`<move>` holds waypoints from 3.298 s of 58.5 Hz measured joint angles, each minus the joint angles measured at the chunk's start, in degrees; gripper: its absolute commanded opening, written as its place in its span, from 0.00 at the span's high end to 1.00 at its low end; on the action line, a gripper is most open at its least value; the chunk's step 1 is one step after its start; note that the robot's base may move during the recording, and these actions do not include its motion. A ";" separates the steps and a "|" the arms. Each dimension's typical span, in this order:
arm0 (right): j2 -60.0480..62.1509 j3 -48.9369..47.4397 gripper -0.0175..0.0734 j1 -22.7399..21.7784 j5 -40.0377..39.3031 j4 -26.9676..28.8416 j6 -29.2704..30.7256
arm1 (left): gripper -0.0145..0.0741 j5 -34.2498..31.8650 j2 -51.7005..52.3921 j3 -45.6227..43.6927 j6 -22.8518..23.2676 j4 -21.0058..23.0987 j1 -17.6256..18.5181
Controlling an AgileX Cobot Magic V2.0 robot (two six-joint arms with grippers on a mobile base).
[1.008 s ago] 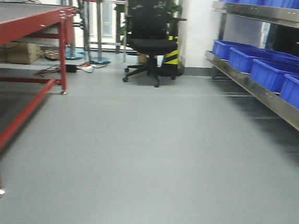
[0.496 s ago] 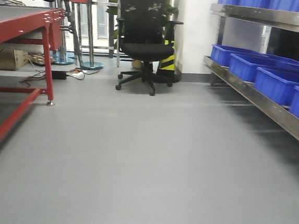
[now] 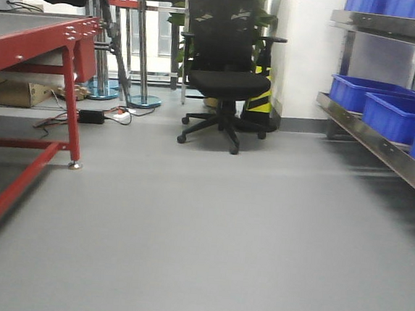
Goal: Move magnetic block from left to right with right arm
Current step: 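Turn the base past the black chair toward the second table, then drive up to the second table edge holding the cube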
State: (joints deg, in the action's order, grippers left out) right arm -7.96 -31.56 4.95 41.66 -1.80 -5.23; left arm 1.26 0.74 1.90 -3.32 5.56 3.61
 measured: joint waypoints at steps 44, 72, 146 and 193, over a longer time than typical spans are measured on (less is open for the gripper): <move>0.00 0.00 0.62 -0.10 0.00 -0.11 0.00 | 0.98 -0.09 0.00 0.00 0.00 0.00 0.00; 0.00 0.00 0.62 -0.10 0.00 -0.11 0.00 | 0.98 -0.09 0.00 0.00 0.00 0.00 0.00; 0.00 0.00 0.62 -0.10 0.00 -0.19 0.00 | 0.98 -0.09 0.00 0.00 0.00 0.00 0.00; 0.00 0.00 0.62 -0.10 0.00 -0.19 0.00 | 0.98 -0.09 0.00 0.00 0.00 0.00 0.00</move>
State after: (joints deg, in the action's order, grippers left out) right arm -7.96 -31.56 4.85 41.66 -1.99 -5.23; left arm 1.17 0.74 1.90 -3.32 5.56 3.61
